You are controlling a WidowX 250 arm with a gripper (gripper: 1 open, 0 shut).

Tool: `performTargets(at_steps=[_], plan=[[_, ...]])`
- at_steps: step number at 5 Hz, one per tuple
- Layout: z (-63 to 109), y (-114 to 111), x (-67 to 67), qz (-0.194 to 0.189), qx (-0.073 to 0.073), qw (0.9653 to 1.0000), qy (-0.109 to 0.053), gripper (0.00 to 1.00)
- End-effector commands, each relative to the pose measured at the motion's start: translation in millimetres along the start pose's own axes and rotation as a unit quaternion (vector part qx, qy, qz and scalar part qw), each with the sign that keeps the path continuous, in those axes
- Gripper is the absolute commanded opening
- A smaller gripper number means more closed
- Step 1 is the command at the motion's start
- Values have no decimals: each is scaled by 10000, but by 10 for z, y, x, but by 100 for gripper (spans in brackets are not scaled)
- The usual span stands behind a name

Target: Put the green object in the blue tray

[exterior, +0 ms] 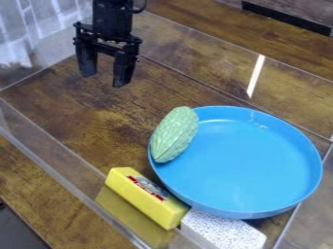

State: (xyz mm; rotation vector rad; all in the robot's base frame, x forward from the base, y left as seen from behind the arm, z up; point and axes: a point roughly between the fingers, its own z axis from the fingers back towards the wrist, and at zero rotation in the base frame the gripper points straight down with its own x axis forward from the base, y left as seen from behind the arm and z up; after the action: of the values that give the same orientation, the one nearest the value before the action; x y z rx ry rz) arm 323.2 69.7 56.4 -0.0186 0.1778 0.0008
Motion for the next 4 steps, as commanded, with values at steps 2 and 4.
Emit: performTargets(at_steps=[2,4], plan=[[203,109,25,-110,17,9990,-444,100],[-151,-286,57,-350,-103,9979,-538,100]])
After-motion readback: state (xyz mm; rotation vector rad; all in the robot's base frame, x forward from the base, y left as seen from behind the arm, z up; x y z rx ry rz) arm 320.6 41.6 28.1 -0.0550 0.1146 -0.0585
